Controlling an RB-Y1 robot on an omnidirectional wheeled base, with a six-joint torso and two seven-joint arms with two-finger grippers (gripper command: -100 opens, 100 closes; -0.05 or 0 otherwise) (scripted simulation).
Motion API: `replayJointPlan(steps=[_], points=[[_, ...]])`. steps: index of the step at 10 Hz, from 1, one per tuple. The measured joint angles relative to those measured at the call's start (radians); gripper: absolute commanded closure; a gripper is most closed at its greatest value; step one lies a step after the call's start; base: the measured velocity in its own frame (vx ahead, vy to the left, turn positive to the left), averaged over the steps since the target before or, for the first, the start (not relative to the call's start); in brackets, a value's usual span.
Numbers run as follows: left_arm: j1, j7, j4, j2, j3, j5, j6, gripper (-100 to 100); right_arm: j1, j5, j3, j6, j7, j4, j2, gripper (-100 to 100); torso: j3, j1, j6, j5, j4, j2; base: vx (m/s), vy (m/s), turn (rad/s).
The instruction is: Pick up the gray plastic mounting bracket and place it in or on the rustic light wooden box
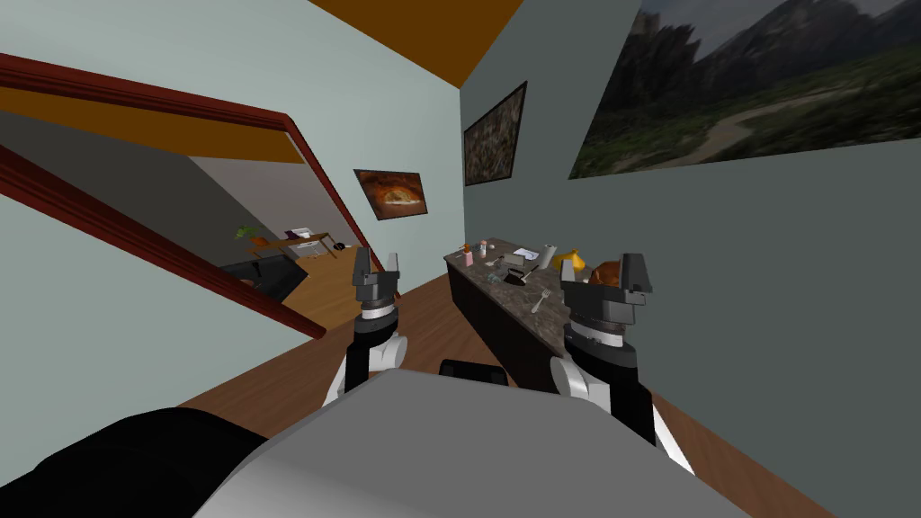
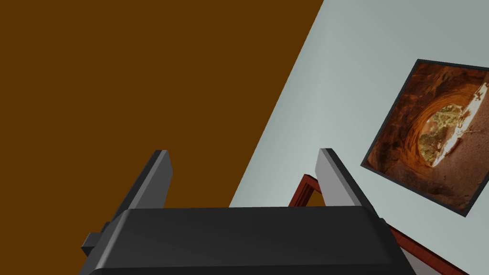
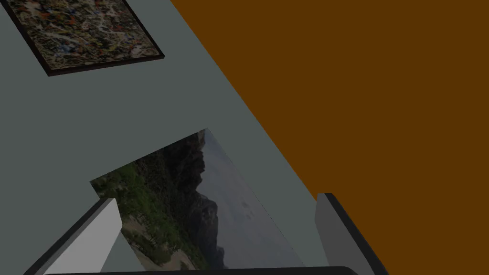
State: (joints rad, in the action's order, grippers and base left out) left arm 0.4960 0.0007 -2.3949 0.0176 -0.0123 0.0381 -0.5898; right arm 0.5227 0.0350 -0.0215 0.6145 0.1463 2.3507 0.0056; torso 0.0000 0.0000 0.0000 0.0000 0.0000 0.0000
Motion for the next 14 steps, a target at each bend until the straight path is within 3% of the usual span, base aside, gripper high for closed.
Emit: replayJointPlan(steps=[2, 7, 14], points=[[0.0, 0.0, 0.0, 0.0, 0.0, 0.0, 0.0, 0, -0.01, 0.009, -0.002, -0.001, 0.0, -0.013, -0.044, -100, 0.0, 0.0, 0.0, 0.0, 0.0, -0.001, 0.018, 0.014, 0.032], [0.0, 0.0, 0.0, 0.0, 0.0, 0.0, 0.0, 0, -0.087, 0.053, 0.0, -0.024, 0.001, -0.084, -0.183, -100, -0.002, 0.002, 0.0, 0.0, -0.001, -0.003, 0.039, 0.024, 0.049], [0.0, 0.0, 0.0, 0.0, 0.0, 0.0, 0.0, 0, -0.267, 0.152, -0.007, -0.089, 0.003, -0.228, -0.371, -100, -0.003, 0.003, 0.0, 0.001, -0.001, -0.004, 0.057, 0.048, 0.063]])
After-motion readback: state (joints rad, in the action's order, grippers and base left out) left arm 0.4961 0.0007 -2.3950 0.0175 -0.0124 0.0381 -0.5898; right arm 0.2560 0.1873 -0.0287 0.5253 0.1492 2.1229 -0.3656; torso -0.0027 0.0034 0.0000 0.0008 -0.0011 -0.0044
